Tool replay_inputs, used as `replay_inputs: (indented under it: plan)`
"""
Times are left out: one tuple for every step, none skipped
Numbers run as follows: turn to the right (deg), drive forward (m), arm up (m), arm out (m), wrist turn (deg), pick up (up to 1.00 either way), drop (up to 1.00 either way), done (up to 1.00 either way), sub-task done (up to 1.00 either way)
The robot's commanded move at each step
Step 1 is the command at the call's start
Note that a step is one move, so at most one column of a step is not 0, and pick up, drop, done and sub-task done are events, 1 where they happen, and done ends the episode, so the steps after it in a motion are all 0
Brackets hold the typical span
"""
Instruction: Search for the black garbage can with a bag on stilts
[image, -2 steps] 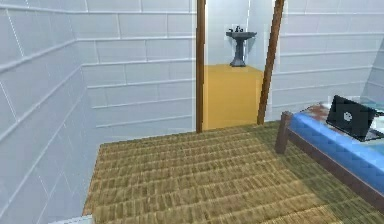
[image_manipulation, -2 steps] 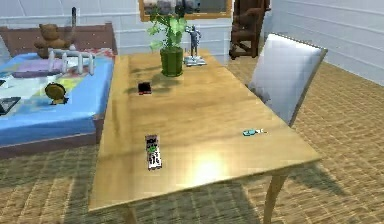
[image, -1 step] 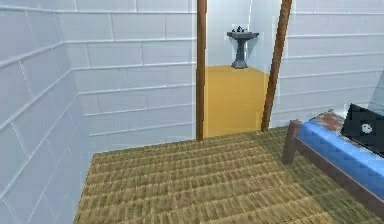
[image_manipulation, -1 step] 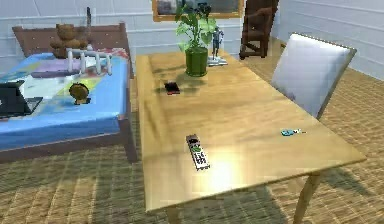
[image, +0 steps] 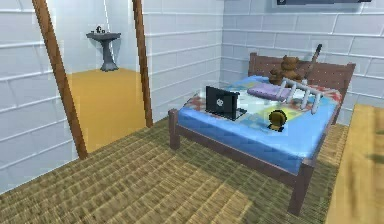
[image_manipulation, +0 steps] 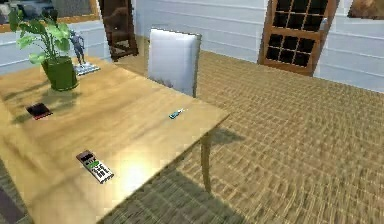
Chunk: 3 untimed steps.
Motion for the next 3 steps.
replay_inputs:
  plan:
    - [0.0,0.1,0.0,0.0,0.0,0.0,0.0,0.0,0.0]
    - [-15.0,0.0,0.0,0.0,0.0,0.0,0.0,0.0,0.0]
    - [0.0,1.0,0.0,0.0,0.0,0.0,0.0,0.0,0.0]
